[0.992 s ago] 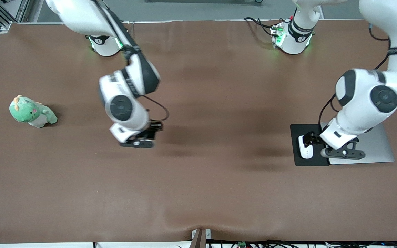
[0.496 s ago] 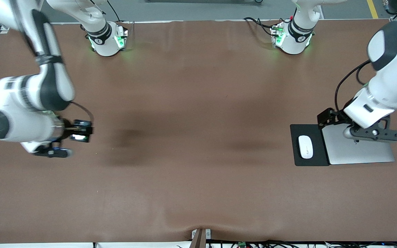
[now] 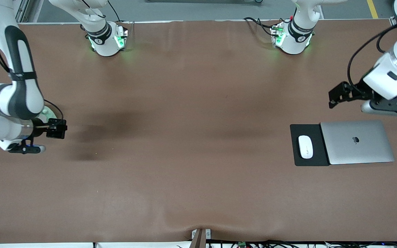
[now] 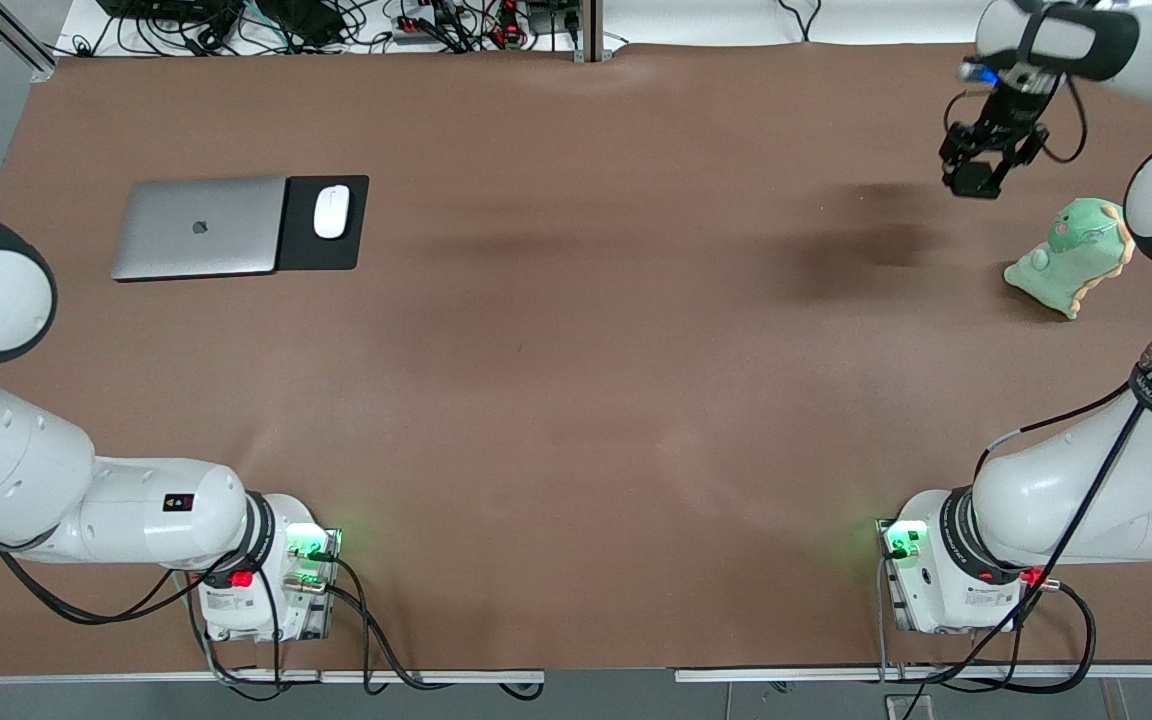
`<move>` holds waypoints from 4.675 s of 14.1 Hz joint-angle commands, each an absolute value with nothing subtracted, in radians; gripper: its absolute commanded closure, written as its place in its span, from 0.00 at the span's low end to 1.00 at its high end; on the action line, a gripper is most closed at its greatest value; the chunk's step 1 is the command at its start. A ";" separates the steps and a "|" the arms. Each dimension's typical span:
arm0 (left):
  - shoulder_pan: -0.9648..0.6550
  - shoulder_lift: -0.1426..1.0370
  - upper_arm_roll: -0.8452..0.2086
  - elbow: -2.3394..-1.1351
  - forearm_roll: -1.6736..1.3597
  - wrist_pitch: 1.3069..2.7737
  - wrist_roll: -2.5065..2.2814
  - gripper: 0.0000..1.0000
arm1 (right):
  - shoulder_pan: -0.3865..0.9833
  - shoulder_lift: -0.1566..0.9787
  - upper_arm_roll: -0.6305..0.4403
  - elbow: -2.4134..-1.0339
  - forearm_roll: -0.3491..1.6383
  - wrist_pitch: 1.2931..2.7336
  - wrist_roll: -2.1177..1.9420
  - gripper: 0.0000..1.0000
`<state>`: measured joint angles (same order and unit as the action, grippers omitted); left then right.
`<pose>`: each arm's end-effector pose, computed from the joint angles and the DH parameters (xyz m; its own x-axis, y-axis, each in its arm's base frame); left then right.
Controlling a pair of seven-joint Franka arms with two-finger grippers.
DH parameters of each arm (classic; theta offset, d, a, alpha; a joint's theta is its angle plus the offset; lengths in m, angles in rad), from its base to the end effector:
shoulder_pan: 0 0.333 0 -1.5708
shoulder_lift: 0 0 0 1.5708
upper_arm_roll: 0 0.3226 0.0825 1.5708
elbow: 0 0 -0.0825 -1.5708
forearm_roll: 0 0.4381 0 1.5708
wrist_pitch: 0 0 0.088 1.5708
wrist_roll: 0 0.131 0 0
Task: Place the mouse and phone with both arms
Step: 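Raise the left gripper away while the right gripper carries the phone, then lower the black phone beside the green plush toy with the right gripper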
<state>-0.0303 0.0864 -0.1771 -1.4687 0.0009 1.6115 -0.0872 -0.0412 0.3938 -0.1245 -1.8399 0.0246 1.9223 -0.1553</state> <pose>0.6289 -0.1275 0.6116 0.9914 -0.1181 0.0562 -0.1194 -0.9927 0.0193 0.6318 -0.1015 0.2448 0.9526 -0.0165 -0.3038 -0.0234 -0.9995 -0.0190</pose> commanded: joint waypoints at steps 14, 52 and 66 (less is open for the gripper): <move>-0.109 -0.063 -0.121 -1.635 -0.028 1.611 -0.114 0.00 | -0.164 0.373 -0.103 -2.197 0.006 2.342 -0.304 0.82; -0.198 -0.032 0.017 -1.539 -0.046 1.542 -0.135 0.00 | -0.040 0.261 -0.098 -1.607 0.005 1.728 -0.305 0.00; -0.204 -0.012 0.011 -1.540 -0.043 1.546 -0.146 0.00 | 0.009 0.109 -0.069 -1.472 0.006 1.598 -0.241 0.00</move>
